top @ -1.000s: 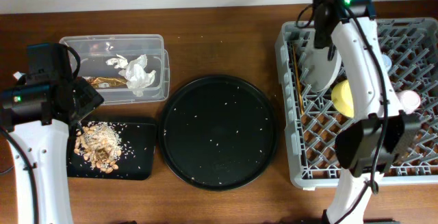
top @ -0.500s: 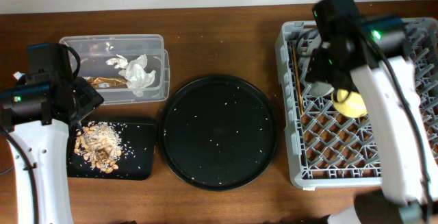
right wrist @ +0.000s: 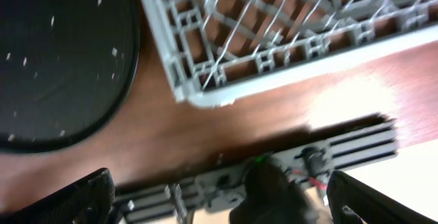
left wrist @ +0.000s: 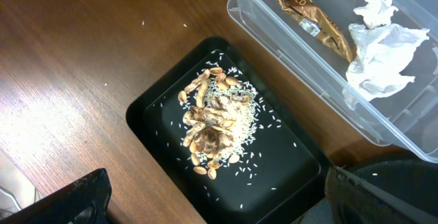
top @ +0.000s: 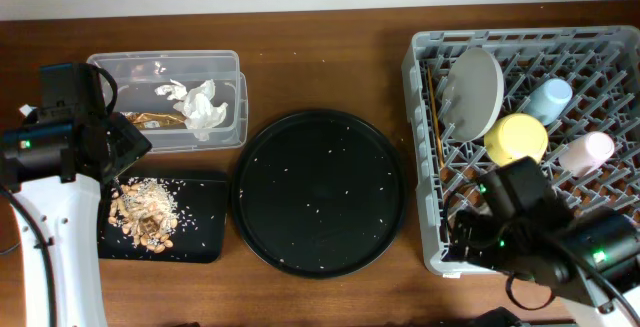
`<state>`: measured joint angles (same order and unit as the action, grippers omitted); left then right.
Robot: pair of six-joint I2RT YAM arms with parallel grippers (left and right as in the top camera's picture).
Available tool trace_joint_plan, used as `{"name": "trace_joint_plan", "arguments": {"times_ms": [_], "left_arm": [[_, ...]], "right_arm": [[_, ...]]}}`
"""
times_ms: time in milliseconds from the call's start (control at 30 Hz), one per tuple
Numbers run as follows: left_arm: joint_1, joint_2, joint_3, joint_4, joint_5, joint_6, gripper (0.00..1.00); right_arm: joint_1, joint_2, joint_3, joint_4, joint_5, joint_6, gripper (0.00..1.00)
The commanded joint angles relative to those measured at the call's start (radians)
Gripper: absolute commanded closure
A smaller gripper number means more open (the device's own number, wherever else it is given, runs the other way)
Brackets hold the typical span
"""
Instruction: Sort waste into correct bins and load items into the dishwasher rack
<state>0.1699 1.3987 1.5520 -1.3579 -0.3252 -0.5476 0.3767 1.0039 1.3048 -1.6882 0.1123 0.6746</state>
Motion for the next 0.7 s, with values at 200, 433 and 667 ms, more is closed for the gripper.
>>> {"name": "trace_joint_plan", "arguments": {"times_ms": [200, 433, 667], "left_arm": [[0.003, -0.011, 0.005, 0.002, -0.003, -0.013, 0.00], [0.003, -0.011, 0.005, 0.002, -0.003, -0.013, 0.00], [0.003, -0.011, 0.005, 0.002, -0.003, -0.013, 0.00]], "right_arm": [[0.009, 0.064, -0.018, -0.005, -0.076, 0.018, 0.02], [0.009, 0.177, -0.018, 0.002, -0.043, 0.014, 0.02], [-0.040, -0.016, -0.087, 0.195, 0.023, 0.014, 0.02]]}}
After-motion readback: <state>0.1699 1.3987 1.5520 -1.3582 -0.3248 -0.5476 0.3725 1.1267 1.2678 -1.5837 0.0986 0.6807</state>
